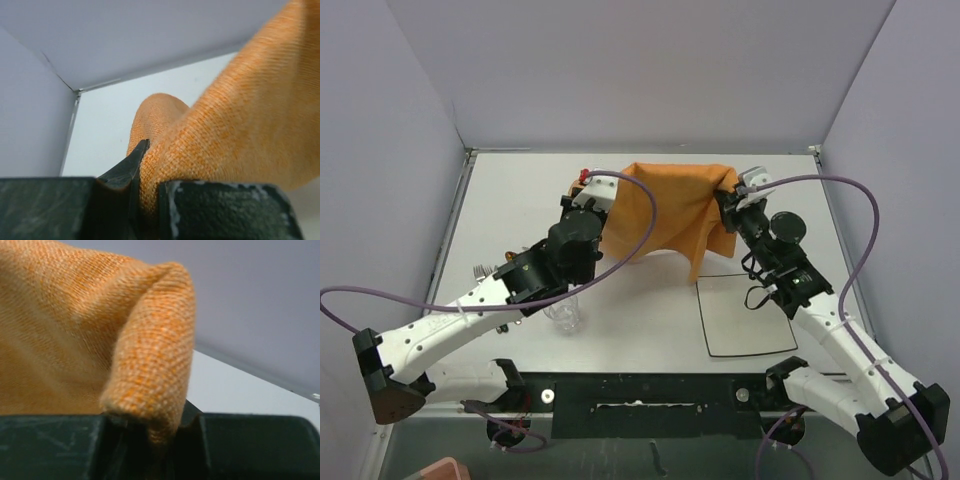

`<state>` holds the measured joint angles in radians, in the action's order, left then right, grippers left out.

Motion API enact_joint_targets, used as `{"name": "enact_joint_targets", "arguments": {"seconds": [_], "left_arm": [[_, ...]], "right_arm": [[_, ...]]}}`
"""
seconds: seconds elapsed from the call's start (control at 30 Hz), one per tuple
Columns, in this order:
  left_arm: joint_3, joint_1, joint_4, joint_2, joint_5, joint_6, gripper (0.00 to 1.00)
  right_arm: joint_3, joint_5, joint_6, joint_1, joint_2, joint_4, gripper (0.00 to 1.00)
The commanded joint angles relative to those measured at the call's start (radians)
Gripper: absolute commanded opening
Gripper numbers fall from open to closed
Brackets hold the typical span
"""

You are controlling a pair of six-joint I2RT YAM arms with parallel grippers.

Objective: Set the dinner table for one person
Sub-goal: Flatten out the napkin at the center of the board.

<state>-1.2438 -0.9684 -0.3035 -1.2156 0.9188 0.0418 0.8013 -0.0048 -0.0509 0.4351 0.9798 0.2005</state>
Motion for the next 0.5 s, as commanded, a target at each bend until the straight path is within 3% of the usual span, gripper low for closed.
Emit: {"name": "enact_joint_targets", "arguments": {"seconds": [0.0, 0.13, 0.27, 0.47], "left_arm": [[0.079, -0.096, 0.398, 0.109, 0.375, 0.288, 0.00], [0.144, -0.190, 0.566, 0.150, 0.494, 0.460, 0.00], [0.190, -0.213, 0.790, 0.160, 0.540, 0.637, 0.00], [0.238, -0.154, 0.837, 0.163, 0.451, 0.644, 0.00]], "right_arm": [[0.051, 0.194, -0.073, 0.001, -0.113, -0.006, 0.00], [0.048, 0.121, -0.095, 0.000, -0.178, -0.108, 0.00], [0.035, 0.067, -0.090, 0.000, -0.208, -0.161, 0.00], [0.008, 0.098, -0.083, -0.002, -0.163, -0.105, 0.00]]}}
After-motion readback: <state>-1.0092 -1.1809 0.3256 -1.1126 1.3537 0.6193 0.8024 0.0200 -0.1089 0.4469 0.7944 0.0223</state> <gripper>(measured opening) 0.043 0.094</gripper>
